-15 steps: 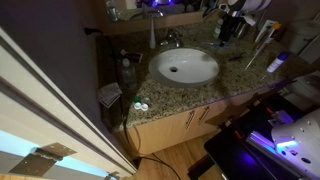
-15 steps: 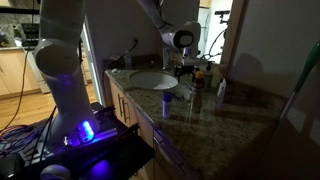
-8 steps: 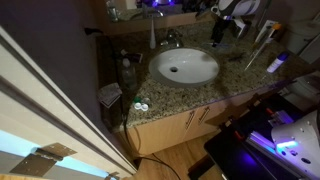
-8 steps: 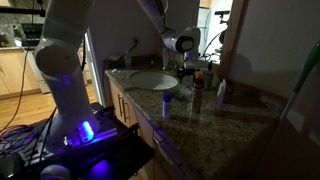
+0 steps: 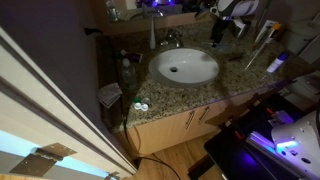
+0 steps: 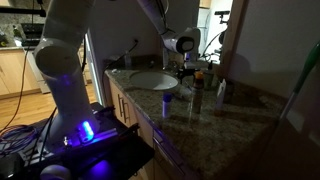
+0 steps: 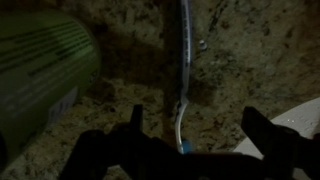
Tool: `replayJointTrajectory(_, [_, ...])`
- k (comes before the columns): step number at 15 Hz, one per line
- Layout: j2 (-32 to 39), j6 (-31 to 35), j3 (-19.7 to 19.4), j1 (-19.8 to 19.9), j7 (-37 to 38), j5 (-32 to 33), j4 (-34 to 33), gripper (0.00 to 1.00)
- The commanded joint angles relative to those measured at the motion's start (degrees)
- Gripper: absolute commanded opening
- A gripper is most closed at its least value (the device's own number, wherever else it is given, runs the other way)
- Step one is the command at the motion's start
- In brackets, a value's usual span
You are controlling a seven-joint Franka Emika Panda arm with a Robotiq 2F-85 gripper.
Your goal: Open the tap, wet the toothbrush, put it back and close the tap
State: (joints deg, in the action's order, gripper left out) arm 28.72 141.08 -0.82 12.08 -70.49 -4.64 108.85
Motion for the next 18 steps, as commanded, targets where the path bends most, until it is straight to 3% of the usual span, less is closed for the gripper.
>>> replayJointTrajectory(1, [-1.0, -1.5, 0.6, 0.5, 0.4, 1.9, 1.6, 1.0])
replayJointTrajectory(6, [0.0, -0.4, 0.9, 0.7, 0.4, 1.6, 0.3, 1.0])
replayJointTrajectory(11, [4.9, -1.3, -0.7, -1.3, 5.6, 8.4, -1.4, 1.0])
replayJointTrajectory(12, [4.9, -1.6, -0.6, -1.3, 6.2, 9.1, -1.8, 0.75])
replayJointTrajectory(13, [4.8, -2.0, -0.3, -1.1, 6.1, 9.4, -1.9, 0.74])
replayJointTrajectory(18, [4.4, -3.6, -0.1, -1.6, 6.6, 10.4, -2.5, 0.41])
